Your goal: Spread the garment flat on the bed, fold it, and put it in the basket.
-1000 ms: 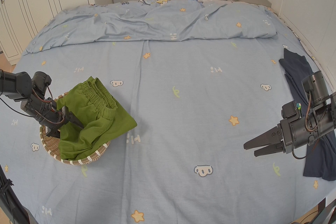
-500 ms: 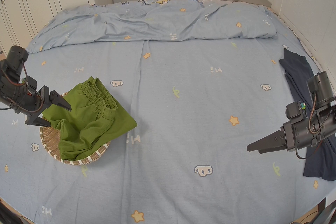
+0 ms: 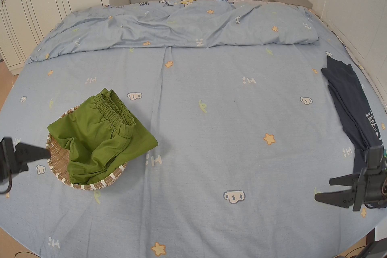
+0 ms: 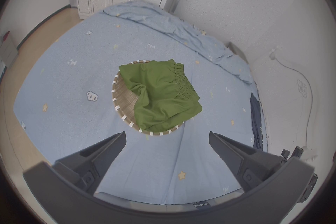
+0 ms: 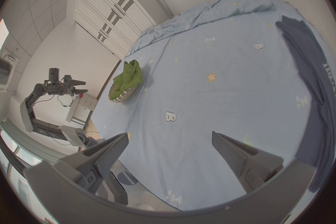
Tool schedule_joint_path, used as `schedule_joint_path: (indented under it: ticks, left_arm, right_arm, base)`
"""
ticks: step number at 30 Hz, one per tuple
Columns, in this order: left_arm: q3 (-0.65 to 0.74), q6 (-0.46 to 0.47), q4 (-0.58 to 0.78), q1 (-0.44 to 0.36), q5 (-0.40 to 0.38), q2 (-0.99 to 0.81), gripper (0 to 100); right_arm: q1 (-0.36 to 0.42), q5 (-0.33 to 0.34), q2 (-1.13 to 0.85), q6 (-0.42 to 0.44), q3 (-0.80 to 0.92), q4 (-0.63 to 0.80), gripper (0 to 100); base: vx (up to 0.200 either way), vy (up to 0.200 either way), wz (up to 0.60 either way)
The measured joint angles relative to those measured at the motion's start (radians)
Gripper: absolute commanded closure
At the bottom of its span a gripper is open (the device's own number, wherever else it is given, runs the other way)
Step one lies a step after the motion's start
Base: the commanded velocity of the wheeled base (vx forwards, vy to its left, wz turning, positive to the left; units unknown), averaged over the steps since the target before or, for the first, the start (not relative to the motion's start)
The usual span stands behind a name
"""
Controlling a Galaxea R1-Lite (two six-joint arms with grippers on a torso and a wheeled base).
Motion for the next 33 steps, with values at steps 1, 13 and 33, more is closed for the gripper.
schedule_joint_path:
  ticks: [1,13,33]
  left_arm:
    - [0.035,-0.008,-0.006,-0.007,0.012,-0.052,0]
    - [0.43,-0.069,-0.061,0.003,0.104,-0.642,0]
    - [0.874,0.449,-0.518,0.023,0.178,-0.999,0]
  right_arm:
    - [-0.003,-0.012,-0.042,-0.004,0.029,-0.004,0]
    - [-0.045,-0.096,-0.528,-0.006,0.216,0.106,0]
    - [-0.067,-0.325,-0.957,-0.033,0.362,0.14,0]
  base:
    - [0.0,0.0,0.0]
    - [0.0,0.0,0.0]
    - [0.0,0.0,0.0]
